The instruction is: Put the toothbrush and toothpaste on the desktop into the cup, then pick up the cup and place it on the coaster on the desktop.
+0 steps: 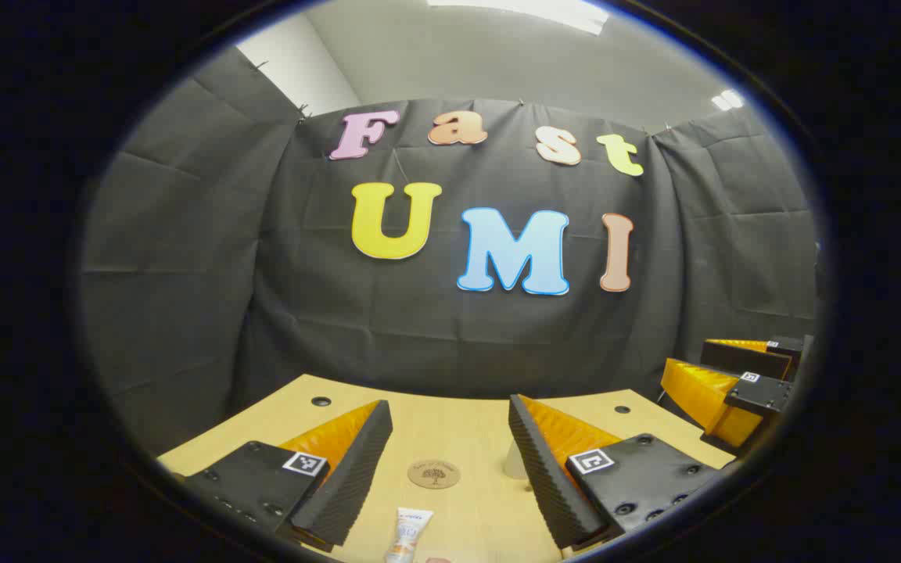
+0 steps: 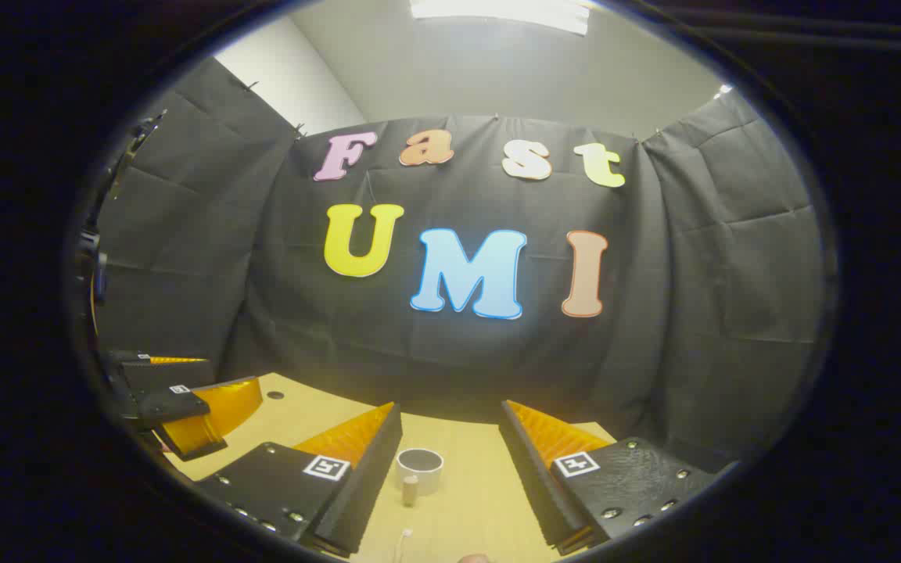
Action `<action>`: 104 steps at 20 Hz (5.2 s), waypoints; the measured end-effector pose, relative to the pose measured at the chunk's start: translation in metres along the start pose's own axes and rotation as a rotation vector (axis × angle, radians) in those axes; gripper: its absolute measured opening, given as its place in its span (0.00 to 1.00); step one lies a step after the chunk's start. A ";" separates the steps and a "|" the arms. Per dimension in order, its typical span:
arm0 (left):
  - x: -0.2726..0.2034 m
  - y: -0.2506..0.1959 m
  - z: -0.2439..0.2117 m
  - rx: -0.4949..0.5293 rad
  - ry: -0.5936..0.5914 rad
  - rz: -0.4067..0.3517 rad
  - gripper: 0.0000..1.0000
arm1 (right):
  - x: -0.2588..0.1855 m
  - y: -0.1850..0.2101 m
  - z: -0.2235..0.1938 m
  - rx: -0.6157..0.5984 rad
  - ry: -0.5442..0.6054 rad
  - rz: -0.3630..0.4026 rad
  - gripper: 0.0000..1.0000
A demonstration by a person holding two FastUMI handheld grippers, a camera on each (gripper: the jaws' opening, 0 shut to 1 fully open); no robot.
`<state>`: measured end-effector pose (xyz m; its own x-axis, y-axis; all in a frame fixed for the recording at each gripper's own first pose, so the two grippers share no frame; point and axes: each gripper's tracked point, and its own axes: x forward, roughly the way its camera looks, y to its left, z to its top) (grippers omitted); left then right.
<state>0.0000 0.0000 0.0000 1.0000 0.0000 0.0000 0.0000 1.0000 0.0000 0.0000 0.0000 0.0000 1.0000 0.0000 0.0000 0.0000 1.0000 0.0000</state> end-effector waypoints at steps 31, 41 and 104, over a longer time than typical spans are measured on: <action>0.021 -0.002 -0.011 0.026 0.060 -0.046 0.96 | 0.005 0.009 -0.037 -0.059 0.109 0.024 0.88; 0.031 0.018 -0.117 0.017 0.394 -0.046 0.96 | 0.005 0.036 -0.137 0.031 0.459 0.092 0.88; -0.007 0.071 -0.337 0.091 1.241 0.042 0.33 | -0.063 0.069 -0.319 0.272 1.315 0.181 0.04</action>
<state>-0.0067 0.0713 -0.3370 0.3236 0.0815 -0.9427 0.0172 0.9956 0.0920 -0.0628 0.0695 -0.3191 0.2457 0.2834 -0.9270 0.0229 0.9543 0.2979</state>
